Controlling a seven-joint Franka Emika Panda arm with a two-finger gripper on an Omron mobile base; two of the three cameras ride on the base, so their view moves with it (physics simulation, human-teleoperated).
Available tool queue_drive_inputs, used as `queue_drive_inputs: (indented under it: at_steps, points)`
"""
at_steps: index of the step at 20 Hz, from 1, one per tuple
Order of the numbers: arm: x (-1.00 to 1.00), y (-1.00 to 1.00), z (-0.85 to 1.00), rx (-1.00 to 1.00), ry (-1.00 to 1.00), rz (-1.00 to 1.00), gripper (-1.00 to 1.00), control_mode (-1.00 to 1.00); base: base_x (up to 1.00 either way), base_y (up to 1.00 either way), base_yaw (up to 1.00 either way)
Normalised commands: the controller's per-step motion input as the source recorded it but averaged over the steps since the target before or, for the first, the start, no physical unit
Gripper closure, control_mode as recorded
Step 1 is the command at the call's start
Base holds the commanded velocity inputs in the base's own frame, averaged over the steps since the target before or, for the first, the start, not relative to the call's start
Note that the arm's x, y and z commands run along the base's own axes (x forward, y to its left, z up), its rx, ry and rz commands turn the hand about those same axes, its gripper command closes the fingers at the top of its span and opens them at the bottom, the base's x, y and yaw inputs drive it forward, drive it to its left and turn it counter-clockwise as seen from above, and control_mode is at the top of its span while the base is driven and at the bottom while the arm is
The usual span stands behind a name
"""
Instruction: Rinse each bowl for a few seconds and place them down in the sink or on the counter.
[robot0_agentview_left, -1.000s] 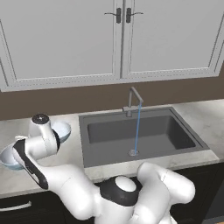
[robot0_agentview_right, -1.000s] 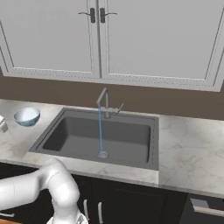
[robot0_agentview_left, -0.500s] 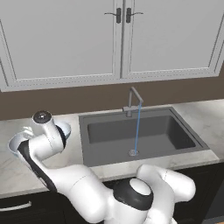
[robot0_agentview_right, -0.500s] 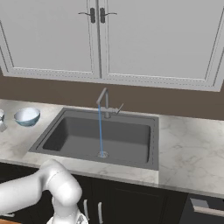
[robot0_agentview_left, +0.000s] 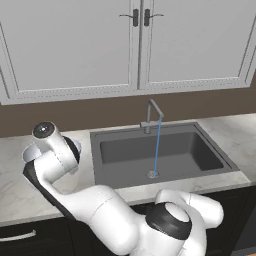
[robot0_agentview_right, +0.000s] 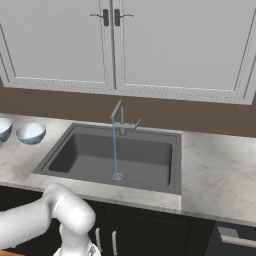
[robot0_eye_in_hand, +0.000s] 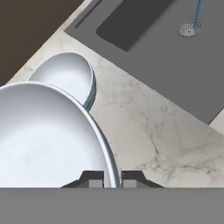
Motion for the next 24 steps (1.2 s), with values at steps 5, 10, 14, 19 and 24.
queue_drive_inputs:
  at_steps: [5,10,14,19,24]
  points:
    - [-0.26,-0.32,0.34,0.0,-0.04,-0.29,1.0,-1.0,0.0,0.0,0.0]
    - [-0.18,-0.52,0.27,0.0,-0.01,-0.26,1.0,-1.0,0.0,0.0,0.0]
    - [-0.03,-0.67,0.13,0.0,0.0,-0.22,1.0,-1.0,0.0,0.0,0.0]
    - [0.0,-0.67,0.03,0.02,0.0,-0.17,1.0,-1.0,0.0,0.0,0.0]
    - [0.0,-0.56,0.0,0.0,0.0,-0.16,1.0,-1.0,0.0,0.0,0.0]
